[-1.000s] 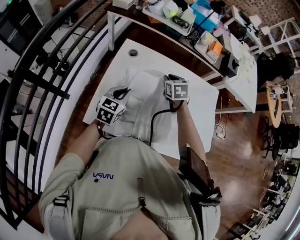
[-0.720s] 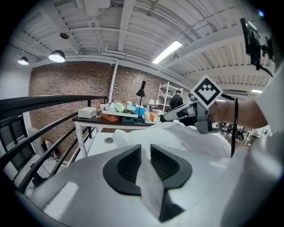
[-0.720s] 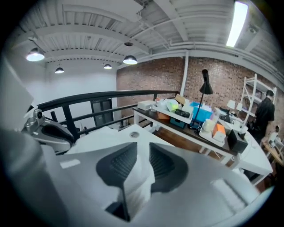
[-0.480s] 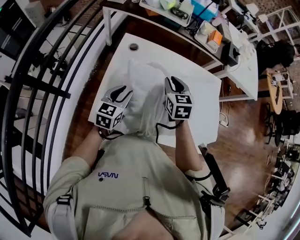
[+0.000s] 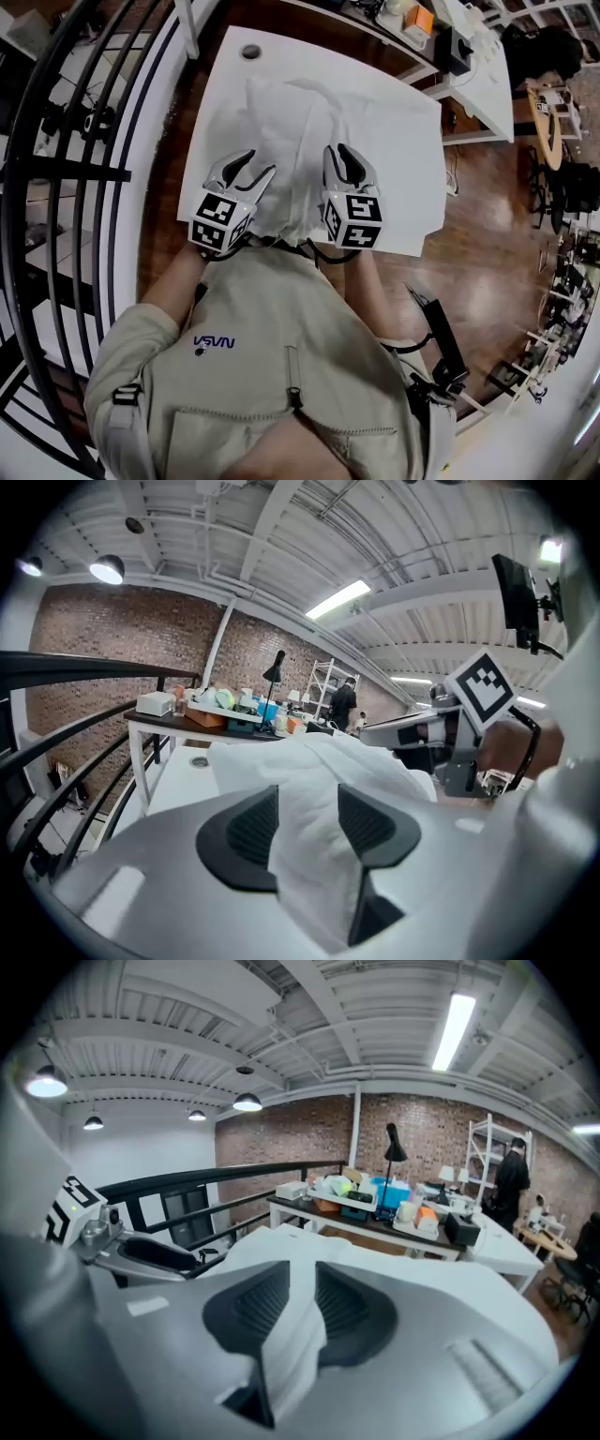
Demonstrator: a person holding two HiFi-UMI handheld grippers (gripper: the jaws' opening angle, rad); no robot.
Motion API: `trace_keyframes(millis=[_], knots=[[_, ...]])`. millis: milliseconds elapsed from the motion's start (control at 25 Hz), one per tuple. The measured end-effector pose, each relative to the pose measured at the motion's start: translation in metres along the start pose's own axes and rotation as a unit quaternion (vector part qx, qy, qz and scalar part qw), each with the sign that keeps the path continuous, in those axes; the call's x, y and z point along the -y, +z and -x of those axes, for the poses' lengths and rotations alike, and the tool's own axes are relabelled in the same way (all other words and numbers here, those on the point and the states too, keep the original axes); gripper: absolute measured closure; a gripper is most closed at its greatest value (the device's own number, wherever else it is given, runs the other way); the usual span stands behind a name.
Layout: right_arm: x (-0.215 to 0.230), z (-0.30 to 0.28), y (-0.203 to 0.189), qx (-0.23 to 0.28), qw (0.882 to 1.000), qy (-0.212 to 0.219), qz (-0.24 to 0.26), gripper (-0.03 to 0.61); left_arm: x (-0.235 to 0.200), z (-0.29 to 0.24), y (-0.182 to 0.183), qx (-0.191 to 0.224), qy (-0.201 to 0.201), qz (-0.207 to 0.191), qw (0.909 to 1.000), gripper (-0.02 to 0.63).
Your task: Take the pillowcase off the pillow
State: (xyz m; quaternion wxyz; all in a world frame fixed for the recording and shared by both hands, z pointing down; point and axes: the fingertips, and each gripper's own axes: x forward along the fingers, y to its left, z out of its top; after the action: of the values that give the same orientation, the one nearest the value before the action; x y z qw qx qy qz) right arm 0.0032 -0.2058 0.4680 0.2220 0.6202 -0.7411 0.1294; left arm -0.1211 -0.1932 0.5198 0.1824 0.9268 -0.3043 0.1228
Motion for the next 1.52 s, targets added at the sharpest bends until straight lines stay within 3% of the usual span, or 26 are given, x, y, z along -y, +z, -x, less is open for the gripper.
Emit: trace_keyframes(millis=[400,640,880,1120,1320,1440,1520], knots=[[-0.028,0.04,-0.031,0.019,0.998,0.05,0.037,0.492,0.04,0.021,-0.023,-0.017,0.044,-0.009,0.9988,0.391],[-0.041,0.063,-0.047,0.032,0.991,0.118,0.049,0.492,0.068,0.036,-0.052,-0.042,0.104,0.0,0.9937,0.374],[-0.04,0.075,-0.08,0.019,0.987,0.152,0.048,0.492,0.077,0.047,-0.065,-0.041,0.156,0.017,0.9867,0.36],[-0.044,0.085,-0.089,0.007,0.989,0.141,0.039,0.492,0.07,0.048,-0.098,-0.083,0.144,0.028,0.9857,0.34],[-0.05,0.09,-0.098,-0.012,0.993,0.115,0.03,0.492,0.069,0.037,-0.111,-0.105,0.096,0.028,0.9895,0.327],[-0.068,0.092,-0.116,-0.048,0.991,0.12,0.019,0.458,0.072,0.032,-0.118,-0.114,0.07,0.02,0.9908,0.36],[-0.078,0.091,-0.131,-0.078,0.989,0.123,0.018,0.44,0.074,0.031,-0.119,-0.121,0.059,0.0,0.9909,0.42]])
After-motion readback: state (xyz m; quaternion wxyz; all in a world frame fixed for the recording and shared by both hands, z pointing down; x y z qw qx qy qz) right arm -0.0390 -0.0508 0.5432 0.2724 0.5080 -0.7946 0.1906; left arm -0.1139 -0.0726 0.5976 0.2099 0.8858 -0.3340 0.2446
